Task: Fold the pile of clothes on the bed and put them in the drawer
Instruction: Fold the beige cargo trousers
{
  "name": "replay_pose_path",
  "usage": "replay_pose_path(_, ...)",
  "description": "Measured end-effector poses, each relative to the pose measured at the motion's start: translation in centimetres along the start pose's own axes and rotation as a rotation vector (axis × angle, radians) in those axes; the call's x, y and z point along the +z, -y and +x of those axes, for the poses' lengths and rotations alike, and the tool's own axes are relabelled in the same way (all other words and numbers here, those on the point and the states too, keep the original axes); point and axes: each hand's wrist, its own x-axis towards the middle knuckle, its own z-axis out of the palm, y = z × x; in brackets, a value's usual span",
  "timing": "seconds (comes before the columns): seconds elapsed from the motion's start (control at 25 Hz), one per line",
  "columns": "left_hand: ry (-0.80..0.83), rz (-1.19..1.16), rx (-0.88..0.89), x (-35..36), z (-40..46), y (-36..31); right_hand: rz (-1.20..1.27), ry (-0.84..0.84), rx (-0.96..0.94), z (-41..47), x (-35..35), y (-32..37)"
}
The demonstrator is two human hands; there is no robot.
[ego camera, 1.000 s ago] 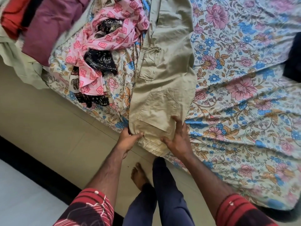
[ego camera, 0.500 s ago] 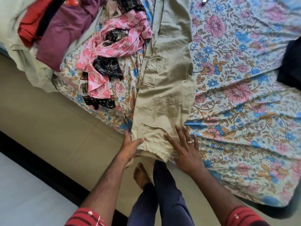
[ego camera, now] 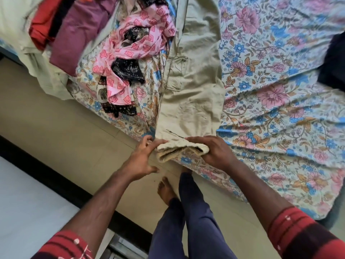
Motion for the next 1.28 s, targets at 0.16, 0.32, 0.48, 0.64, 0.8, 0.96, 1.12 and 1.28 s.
replay_pose_path(0.16, -0.197, 0.173, 0.196, 0.9, 0.6, -0.1, 0.230, 0.151, 0.078, -1.7, -1.4, 1.2)
replay_pose_path(0.32, 0.056, -0.092, 0.153, 1.5, -0.3, -0.3, 0.521, 0.479, 0.220, -2.9, -3.1, 1.7)
replay_pose_path(0.48, 0.069, -0.578, 0.145, -2.9, 1.6, -4.6, 0.822, 0.215, 0.369, 0.6, -7.8, 2.6)
replay_pose_path(0.64, 0.007, -0.741, 0.221, -8.9, 5.2, -10.7, 1.066, -0.147, 0.367, 5.4, -12.3, 1.2)
replay_pose_path(0.8, -0.100, -0.860, 0.261, -12.9, 10.9, -15.0, 1.023, -0.183, 0.356, 9.5, -15.9, -0.9)
replay_pose_path(0.96, -0.190, -0.868, 0.208, -15.9, 17.9, -16.8, 0.878, -0.373, 0.377, 15.2, -17.8, -2.5)
replay_pose_path(1.12, -0.299, -0.823, 0.182, -18.9, 27.2, -18.0, 0.830, -0.454, 0.399, 23.3, -19.3, -7.0)
replay_pose_path(1.28, -0.404, -0.781, 0.151, -22.4, 37.1, -20.0, 0.776, -0.490, 0.435, 31.8, -21.2, -12.1)
